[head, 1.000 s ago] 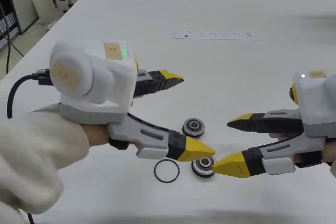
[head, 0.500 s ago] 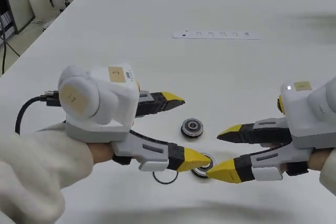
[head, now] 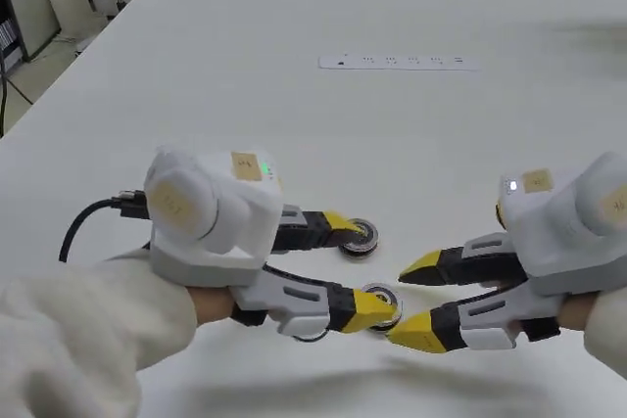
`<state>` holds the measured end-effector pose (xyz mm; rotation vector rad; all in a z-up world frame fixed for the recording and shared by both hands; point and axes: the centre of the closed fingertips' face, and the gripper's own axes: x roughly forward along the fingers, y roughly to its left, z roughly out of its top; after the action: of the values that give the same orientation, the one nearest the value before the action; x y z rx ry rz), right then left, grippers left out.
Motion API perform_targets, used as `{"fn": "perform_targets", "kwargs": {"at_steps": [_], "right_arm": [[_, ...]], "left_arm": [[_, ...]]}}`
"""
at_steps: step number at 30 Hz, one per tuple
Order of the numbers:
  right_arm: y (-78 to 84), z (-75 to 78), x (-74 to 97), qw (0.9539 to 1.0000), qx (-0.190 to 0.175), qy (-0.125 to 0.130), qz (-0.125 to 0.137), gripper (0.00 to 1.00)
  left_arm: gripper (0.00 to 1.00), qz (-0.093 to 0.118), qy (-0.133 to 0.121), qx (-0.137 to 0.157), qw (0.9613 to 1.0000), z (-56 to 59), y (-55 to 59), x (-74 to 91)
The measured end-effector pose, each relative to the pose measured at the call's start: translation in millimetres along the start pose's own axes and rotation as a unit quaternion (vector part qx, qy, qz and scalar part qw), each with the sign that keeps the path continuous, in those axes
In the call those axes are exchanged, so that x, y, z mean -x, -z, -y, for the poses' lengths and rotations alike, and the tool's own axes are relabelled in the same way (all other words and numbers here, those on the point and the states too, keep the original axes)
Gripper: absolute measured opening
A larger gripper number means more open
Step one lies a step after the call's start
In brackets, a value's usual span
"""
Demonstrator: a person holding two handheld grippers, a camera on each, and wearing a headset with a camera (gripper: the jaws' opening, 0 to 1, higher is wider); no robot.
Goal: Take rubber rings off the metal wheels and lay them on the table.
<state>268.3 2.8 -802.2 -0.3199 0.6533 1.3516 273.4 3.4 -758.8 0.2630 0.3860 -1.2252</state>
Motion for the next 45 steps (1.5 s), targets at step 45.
{"fn": "perform_targets", "kwargs": {"at_steps": [45], "right_arm": [[5.1,-0.9,-4.3,0.9995,0.025,0.002,-0.021,0.19]], "left_arm": [[0.14,-0.025,0.001,0.003,0.9997,1.5,27.7,-16.9]]}}
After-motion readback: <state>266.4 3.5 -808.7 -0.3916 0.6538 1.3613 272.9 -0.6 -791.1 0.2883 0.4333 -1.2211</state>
